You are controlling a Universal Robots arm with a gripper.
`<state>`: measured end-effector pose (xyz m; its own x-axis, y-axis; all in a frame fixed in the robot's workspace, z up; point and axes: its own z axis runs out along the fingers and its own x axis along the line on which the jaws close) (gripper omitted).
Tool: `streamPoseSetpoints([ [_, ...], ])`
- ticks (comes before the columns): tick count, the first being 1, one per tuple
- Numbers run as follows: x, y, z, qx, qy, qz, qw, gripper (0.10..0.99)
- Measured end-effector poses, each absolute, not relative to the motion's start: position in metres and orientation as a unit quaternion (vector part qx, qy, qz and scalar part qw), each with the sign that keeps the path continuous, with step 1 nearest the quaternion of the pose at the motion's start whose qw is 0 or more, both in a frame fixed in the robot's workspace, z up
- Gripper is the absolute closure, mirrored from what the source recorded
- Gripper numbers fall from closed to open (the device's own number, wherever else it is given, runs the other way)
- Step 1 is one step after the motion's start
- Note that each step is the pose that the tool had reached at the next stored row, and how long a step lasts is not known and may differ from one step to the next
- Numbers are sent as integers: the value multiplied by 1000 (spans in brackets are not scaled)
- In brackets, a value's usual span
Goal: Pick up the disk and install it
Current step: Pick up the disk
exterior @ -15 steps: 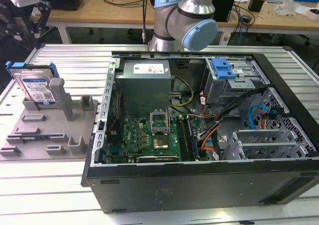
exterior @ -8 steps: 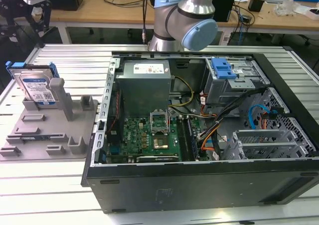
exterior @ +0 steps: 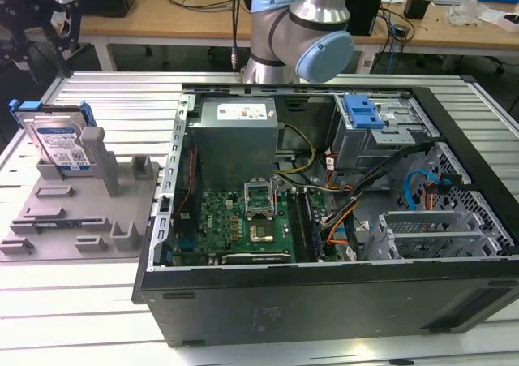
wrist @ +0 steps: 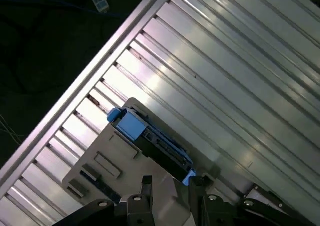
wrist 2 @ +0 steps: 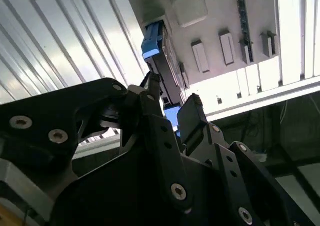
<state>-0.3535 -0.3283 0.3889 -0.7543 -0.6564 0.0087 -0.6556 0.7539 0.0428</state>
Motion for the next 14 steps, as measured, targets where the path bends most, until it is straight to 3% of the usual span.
streamPoseSetpoints([
  [14, -354, -328, 389, 511, -859, -16, 15, 667],
])
